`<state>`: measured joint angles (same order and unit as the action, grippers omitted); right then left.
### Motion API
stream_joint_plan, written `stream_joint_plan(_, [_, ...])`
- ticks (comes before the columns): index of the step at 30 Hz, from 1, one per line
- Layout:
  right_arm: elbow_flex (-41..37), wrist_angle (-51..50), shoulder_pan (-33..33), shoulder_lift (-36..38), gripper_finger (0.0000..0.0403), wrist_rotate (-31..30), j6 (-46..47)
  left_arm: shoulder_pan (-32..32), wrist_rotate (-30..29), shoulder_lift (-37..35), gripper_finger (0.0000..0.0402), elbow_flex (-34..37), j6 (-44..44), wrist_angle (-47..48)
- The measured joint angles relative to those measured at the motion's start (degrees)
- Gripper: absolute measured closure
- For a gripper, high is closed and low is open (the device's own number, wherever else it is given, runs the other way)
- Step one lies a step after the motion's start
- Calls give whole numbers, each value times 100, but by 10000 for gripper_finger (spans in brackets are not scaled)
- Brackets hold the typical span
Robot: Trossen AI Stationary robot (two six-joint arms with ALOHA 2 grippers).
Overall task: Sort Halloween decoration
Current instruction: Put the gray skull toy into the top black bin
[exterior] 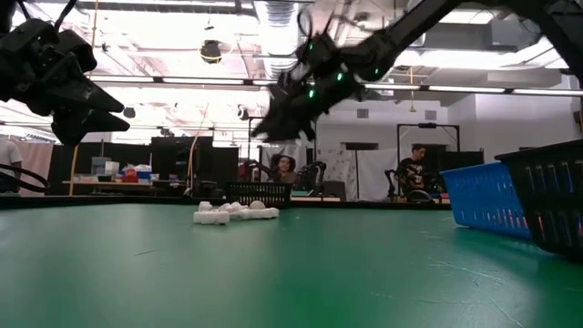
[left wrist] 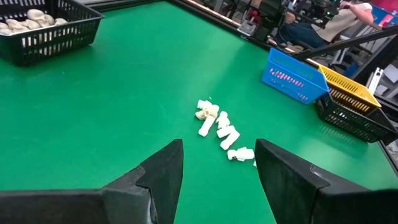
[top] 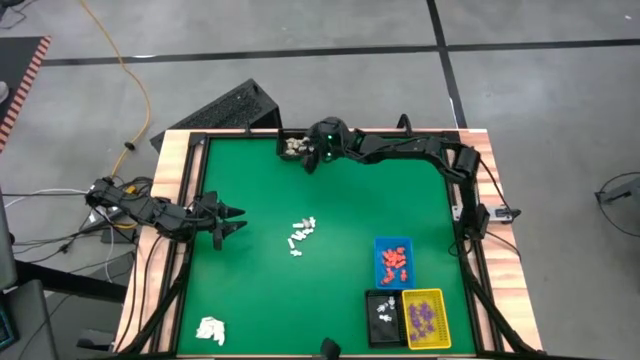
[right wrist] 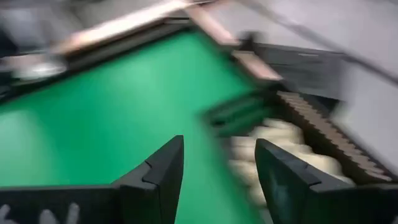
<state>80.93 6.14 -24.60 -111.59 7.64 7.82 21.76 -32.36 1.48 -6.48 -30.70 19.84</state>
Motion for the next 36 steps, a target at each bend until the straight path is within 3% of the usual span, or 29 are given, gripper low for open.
stream_joint_plan(4, [7,-861,297,278,213,974,-602,1,0,0,213,0,0,4])
stream_joint_plan(8, [0,-1730,774,306,215,1005,-1194,1,0,0,213,0,36,2])
stream_joint_plan(11, [-5,-1830,1165,158,216,844,-1533,0,2,0,213,0,65,2])
stream_joint_plan(20, [-627,-1055,1689,-20,216,0,-1644,0,92,0,213,0,9,8])
stream_joint_plan(36, [-1257,17,1814,-33,216,-45,-1230,0,33,0,213,2,0,9])
